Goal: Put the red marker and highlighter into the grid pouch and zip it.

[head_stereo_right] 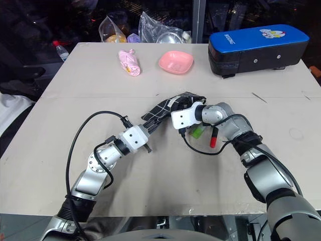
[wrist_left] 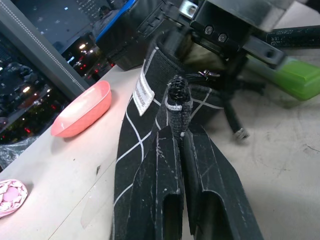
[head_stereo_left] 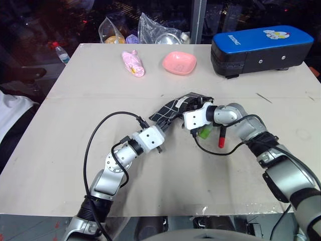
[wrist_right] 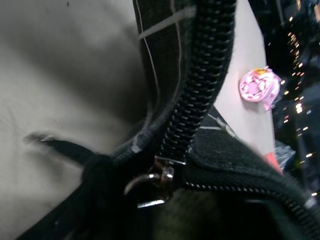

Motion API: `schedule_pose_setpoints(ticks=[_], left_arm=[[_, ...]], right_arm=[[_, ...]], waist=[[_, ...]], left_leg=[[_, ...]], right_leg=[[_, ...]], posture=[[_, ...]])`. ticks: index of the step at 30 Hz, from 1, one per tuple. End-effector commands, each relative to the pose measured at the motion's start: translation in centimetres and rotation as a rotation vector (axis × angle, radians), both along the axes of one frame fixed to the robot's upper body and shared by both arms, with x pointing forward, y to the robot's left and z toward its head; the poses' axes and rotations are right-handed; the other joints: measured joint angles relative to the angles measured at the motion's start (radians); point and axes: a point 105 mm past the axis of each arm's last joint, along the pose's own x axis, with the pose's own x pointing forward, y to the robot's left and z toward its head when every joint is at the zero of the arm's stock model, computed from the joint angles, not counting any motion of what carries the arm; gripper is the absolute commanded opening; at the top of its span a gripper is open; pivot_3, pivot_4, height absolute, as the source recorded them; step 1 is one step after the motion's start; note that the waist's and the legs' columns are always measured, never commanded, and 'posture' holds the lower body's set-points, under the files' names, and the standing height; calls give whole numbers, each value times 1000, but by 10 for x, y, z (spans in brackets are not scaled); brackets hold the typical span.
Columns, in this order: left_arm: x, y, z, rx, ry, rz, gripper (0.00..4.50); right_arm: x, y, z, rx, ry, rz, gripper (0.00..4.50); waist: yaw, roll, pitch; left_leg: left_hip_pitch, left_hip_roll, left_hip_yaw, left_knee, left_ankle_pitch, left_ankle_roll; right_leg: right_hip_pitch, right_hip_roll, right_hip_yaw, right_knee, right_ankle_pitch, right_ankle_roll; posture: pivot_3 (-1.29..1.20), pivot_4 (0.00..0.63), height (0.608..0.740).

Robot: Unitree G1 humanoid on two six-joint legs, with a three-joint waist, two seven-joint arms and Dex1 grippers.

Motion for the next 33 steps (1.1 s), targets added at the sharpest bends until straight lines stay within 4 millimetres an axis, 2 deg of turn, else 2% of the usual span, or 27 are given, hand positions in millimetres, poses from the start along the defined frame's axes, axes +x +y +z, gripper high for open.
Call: schedule_pose_setpoints(ticks=[1,3,4,12,18,21,24,30,33], left_arm=[[-1,-5,17,-30,-56,-21,0],[-1,-5,17,-30,-56,-21,0],[-1,-6,17,-31,-55,-22,0],[0,-8,17,-33,-52,-28,0],[1,-3,16,-31,-48,-11,0],[2,0,15,-37,-42,2,0],[3,2,14,-48,-33,12,0],[6,4,13,-59,-27,23,0],[7,6,14,-63,-30,28,0]], right_arm=[[2,6,17,10,-93,41,3269],[2,7,17,11,-97,43,4334],[2,8,17,12,-100,44,4423],[5,6,19,32,-108,29,4423],[-4,-8,47,255,57,-19,4423],[-25,-22,59,430,306,-27,4423],[-55,-37,61,485,513,6,4423],[-59,-69,82,781,608,-146,4423],[-57,-84,79,849,615,-266,4423]], waist=[[0,0,0],[0,0,0],[0,0,0],[0,0,0],[3,0,0],[6,0,0],[9,0,0],[3,0,0],[5,0,0]], left_leg=[[0,0,0,0,0,0],[0,0,1,0,0,0],[0,0,1,0,0,0],[0,1,2,0,0,0],[0,1,1,0,0,0],[0,1,0,0,0,0],[-1,1,-1,0,0,0],[1,1,-3,0,-1,1],[0,0,-3,0,-1,1]], right_leg=[[0,0,0,0,0,0],[0,0,0,0,0,0],[0,0,0,0,0,0],[0,0,0,0,0,0],[0,0,0,0,0,0],[0,0,0,0,0,0],[1,-1,-1,0,0,0],[1,-1,-1,1,0,0],[1,-1,-1,0,0,0]], posture=[[0,150,740],[0,150,740],[0,150,740],[0,150,740],[0,150,740],[0,150,740],[0,150,740],[0,150,740],[0,150,740]])
